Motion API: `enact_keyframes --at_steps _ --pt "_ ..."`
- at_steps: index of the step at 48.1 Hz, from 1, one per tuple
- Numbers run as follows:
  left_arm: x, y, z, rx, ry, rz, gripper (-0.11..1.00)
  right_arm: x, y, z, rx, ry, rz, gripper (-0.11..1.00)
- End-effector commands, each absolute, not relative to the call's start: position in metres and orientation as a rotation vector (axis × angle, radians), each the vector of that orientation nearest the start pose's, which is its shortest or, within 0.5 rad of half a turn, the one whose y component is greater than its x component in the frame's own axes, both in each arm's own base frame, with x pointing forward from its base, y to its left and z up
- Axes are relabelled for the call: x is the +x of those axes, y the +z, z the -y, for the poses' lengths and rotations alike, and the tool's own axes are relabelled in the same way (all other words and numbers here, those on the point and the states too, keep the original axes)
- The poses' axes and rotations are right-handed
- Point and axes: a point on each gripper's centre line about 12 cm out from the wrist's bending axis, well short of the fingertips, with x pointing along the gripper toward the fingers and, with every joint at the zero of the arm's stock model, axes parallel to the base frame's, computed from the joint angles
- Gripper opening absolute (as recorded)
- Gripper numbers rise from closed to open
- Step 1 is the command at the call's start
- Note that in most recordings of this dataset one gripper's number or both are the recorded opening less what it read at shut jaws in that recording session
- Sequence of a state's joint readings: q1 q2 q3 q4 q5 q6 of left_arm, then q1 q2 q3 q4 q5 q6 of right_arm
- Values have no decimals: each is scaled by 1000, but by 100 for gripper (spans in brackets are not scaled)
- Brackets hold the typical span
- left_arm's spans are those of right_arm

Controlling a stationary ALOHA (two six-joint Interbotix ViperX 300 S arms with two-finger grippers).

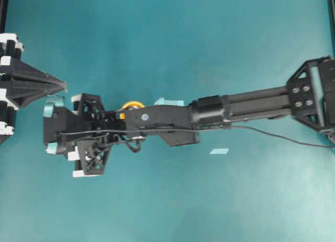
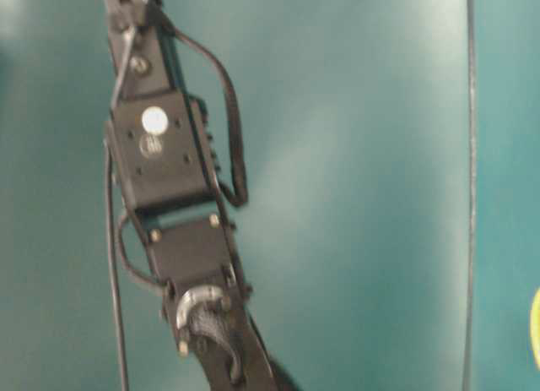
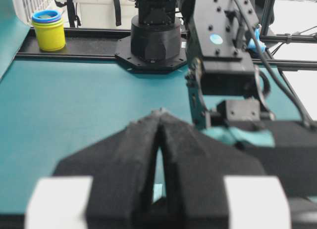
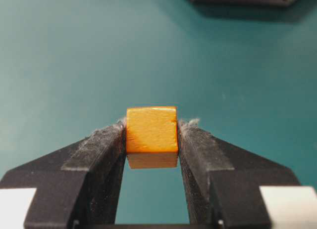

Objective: Move the block toward the cup with right arm.
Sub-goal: 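Lift the block and carry it right to above the orange cup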

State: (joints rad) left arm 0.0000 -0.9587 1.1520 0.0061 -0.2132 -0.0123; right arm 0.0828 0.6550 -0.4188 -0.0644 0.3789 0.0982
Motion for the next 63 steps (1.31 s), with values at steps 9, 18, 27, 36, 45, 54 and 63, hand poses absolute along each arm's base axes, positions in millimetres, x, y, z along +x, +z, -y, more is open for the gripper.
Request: enact_keyframes --at_steps 9,18,27,36,45,54,63 --pt "204 303 1 -3 -4 41 0 586 235 -39 12 41 -521 40" --pt "204 303 1 -3 -4 43 0 560 233 -34 14 39 -526 40" --pt "204 303 1 -3 -4 41 0 530 227 -21 22 20 -543 40" --pt "204 303 1 -5 -4 41 0 505 228 -8 33 -3 -534 40" --pt "204 303 1 -3 -4 41 0 488 228 3 45 -22 -524 40" --pt "204 303 1 -5 -3 41 0 482 225 4 47 -24 -536 40" --pt "204 303 1 -3 -4 41 0 481 225 4 47 -26 -538 40"
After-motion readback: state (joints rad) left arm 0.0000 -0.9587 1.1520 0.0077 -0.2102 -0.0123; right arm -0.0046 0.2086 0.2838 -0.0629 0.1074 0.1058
